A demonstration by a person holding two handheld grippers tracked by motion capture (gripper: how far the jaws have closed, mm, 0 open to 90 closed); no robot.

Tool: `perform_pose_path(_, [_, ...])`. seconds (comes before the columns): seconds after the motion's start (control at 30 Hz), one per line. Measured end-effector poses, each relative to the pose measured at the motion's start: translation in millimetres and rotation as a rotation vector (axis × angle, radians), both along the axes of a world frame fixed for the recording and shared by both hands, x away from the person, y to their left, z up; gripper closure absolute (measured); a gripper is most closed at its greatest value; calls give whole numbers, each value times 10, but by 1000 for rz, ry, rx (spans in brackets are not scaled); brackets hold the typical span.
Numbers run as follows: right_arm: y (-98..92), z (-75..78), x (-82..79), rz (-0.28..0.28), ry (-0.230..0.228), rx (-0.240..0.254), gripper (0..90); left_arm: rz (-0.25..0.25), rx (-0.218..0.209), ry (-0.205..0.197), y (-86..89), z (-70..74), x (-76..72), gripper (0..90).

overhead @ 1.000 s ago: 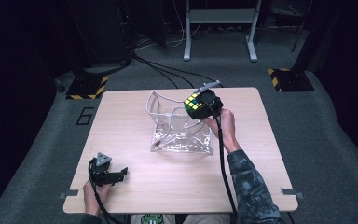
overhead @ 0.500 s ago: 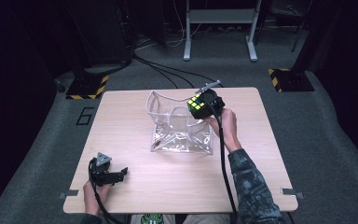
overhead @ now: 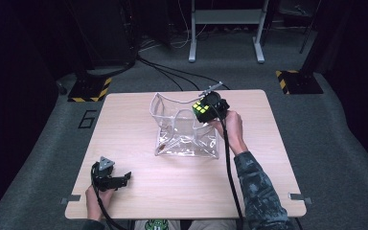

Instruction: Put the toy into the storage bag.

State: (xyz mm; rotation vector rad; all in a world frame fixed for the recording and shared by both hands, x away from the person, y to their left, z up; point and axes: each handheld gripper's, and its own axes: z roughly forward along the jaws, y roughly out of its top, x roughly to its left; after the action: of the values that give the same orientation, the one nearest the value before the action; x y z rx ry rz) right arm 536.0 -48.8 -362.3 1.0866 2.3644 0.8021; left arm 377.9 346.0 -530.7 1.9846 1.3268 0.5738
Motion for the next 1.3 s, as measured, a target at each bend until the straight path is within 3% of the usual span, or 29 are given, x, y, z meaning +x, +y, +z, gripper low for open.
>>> perform_pose_path(0.3, [32, -4, -1, -4, 9, -25, 329, -2, 5, -1, 3, 2, 1, 115])
perform_pose_path(0.5, [30, 7, 3, -6, 21, -1, 326, -2, 4, 0, 3, 1, 1, 115])
perform_pose_path(0.6, [8, 9, 15, 20, -2, 29, 206, -1, 2, 0, 1, 0, 0, 115])
perform_pose_path(0.67, [12, 12, 5, 29, 6, 47, 153, -1, 2, 0, 2, 1, 0, 115])
perform_pose_path(0.87, [37, 57, -111, 86, 0, 68, 28, 0, 3, -1, 3, 2, -1, 119])
perform_pose_path(1.1, [-9, 142, -300, 91, -23, 113, 0, -3, 2, -1, 3, 1, 1, 120])
perform_pose_path(1.3, [-77, 181, -498, 99, -52, 107, 0, -3, 1, -1, 3, 1, 1, 120])
